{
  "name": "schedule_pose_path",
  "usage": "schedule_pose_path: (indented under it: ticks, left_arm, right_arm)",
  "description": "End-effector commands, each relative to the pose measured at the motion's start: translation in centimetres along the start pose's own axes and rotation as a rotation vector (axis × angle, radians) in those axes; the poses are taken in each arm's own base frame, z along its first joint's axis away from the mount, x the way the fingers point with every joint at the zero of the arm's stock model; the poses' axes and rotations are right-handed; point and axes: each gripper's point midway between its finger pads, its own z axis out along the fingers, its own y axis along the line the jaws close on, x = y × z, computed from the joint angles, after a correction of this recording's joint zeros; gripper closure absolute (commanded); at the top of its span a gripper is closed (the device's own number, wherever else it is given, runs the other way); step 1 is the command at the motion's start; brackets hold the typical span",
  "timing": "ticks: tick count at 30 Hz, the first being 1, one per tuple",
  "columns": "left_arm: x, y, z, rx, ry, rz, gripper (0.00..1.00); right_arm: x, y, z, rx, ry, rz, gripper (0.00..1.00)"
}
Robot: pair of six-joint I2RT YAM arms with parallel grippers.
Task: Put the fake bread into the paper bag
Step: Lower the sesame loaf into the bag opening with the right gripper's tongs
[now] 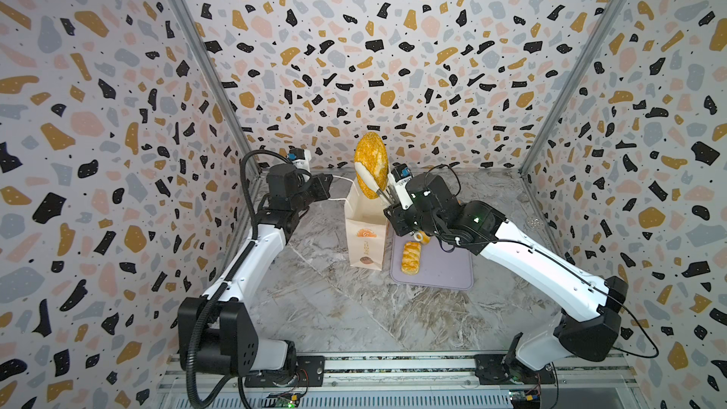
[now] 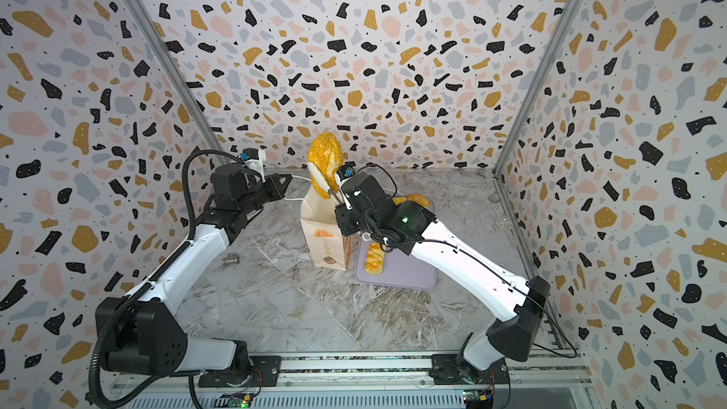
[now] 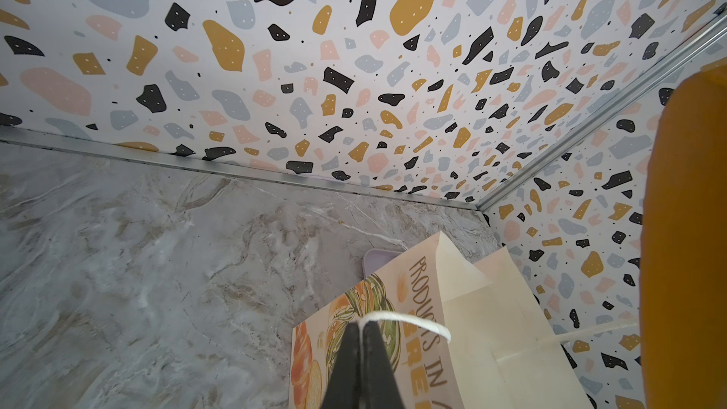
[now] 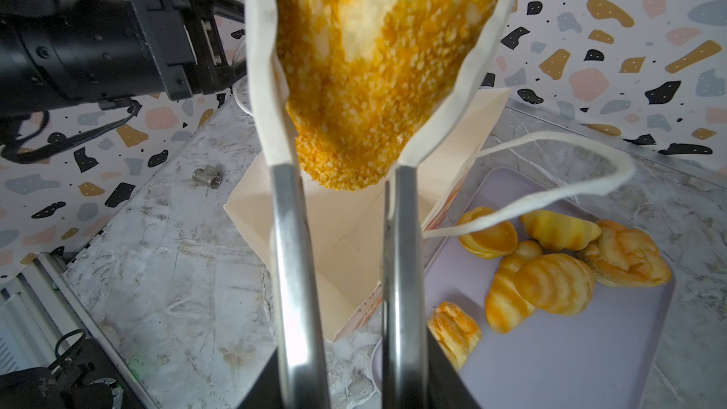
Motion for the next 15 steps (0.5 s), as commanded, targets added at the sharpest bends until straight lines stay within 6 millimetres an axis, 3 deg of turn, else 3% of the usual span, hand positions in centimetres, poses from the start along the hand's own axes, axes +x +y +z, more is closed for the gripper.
schedule_pose_path:
  ticks: [1,15]
  left_arm:
    - [-0.5,-1.0,-0.4,0.034,-0.019,0.027,1.0]
    - [-0.6,-1.1,-0.5,0.034,-0.022,0.028,1.0]
  right_arm:
    - [-1.8,0.3,-0.9,-0.009,-0.074,0.023,0.64]
    - [0.4,0.0,0.3,0.018,-0.012,0.022,0.6]
